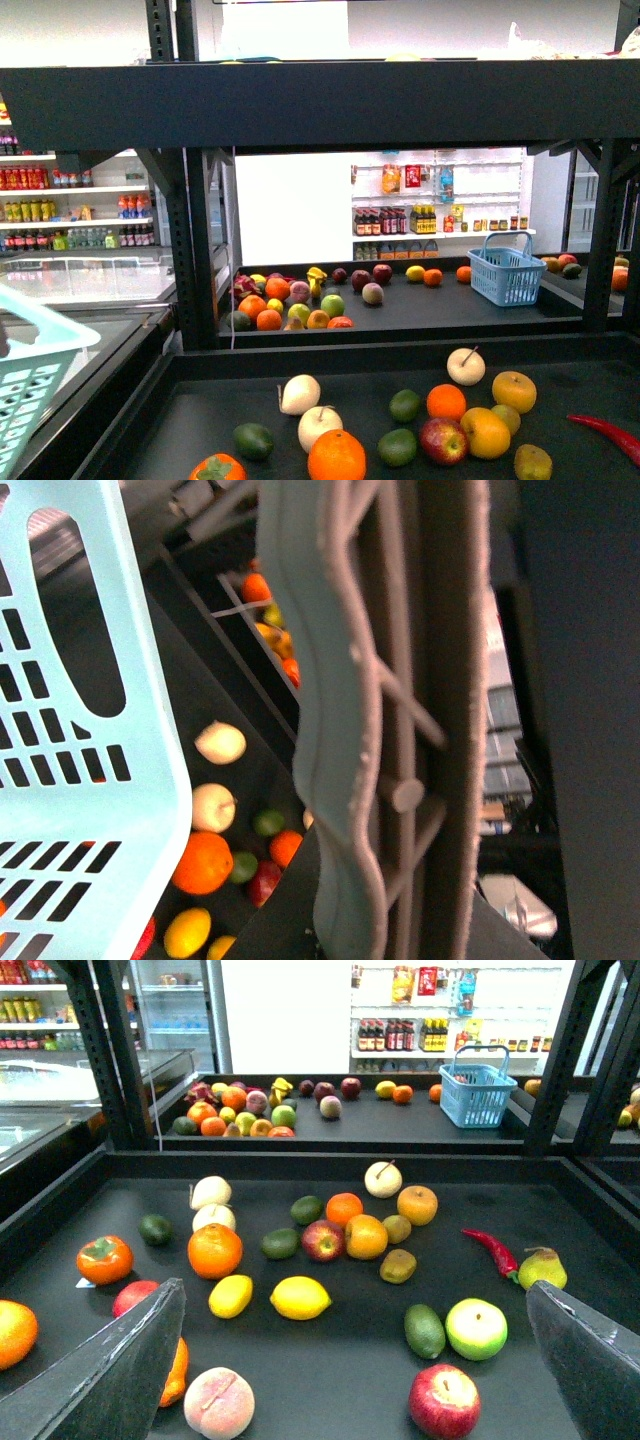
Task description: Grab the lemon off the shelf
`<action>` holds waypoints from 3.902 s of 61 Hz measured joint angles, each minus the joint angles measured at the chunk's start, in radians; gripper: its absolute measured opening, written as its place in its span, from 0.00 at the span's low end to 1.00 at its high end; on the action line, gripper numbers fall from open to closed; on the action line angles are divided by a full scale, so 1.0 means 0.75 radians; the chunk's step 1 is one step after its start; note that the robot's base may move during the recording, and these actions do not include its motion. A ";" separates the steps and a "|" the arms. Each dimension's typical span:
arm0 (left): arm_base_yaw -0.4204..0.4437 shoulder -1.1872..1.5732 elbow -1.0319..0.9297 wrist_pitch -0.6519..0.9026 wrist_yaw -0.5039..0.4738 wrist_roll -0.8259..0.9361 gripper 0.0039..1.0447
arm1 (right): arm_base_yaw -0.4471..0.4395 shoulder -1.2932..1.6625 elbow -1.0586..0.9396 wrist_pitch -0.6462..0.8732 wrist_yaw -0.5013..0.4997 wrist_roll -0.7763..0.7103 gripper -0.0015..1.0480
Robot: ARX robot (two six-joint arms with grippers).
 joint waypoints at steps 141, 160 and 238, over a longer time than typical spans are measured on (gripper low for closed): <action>-0.869 0.110 0.019 -0.031 0.149 0.273 0.08 | -0.273 3.126 1.479 0.594 -0.778 -1.033 0.98; -0.870 0.110 0.019 -0.031 0.150 0.273 0.08 | -0.196 3.524 2.000 0.430 -0.840 -1.464 0.98; -0.869 0.110 0.019 -0.031 0.150 0.273 0.08 | -0.119 4.120 3.032 0.006 -0.881 -1.383 0.55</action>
